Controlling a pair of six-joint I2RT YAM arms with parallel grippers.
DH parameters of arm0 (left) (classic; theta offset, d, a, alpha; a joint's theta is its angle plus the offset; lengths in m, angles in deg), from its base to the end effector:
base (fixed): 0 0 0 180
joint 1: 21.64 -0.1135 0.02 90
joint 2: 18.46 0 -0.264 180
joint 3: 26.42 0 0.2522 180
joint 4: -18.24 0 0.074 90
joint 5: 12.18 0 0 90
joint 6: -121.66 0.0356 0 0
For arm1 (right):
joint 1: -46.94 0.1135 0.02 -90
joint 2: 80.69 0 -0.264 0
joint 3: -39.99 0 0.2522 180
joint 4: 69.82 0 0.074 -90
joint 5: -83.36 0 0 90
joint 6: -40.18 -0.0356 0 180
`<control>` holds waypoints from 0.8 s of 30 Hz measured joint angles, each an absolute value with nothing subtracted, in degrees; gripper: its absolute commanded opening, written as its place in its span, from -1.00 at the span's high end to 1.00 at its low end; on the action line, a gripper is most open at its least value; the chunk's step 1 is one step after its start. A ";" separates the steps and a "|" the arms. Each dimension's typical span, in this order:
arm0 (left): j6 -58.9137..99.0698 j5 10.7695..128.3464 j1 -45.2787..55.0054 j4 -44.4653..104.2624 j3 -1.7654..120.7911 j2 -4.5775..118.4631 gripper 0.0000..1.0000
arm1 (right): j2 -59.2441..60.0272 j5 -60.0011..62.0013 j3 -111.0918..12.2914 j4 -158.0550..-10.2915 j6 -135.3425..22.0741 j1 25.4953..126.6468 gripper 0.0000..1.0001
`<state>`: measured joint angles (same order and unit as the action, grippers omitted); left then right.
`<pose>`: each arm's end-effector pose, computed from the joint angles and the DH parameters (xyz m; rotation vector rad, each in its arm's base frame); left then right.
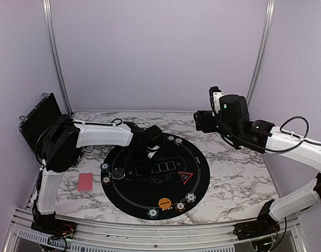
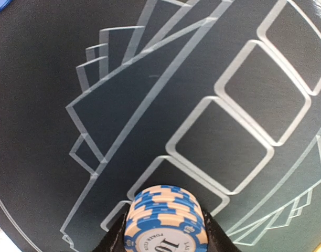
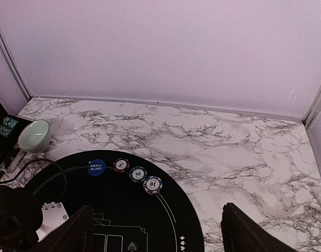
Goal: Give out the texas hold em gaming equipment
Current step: Pick up the pile of poker chips from the poker table mat, then place the pile of poker chips at the dealer area.
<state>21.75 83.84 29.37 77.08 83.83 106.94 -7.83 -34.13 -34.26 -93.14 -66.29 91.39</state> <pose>0.2839 -0.3447 0.1576 0.9797 2.6733 -0.0739 0.2201 0.1929 0.3325 -0.1540 1.9101 0.2487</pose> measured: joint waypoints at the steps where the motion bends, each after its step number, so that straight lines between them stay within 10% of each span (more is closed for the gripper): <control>1: 21.83 83.82 28.84 77.04 83.57 106.81 0.31 | -7.70 -34.08 -34.28 -93.18 -66.29 91.39 -0.62; 24: 23.80 83.86 16.38 75.05 78.80 104.06 0.32 | -5.40 -33.71 -34.78 -93.97 -66.29 91.39 -0.62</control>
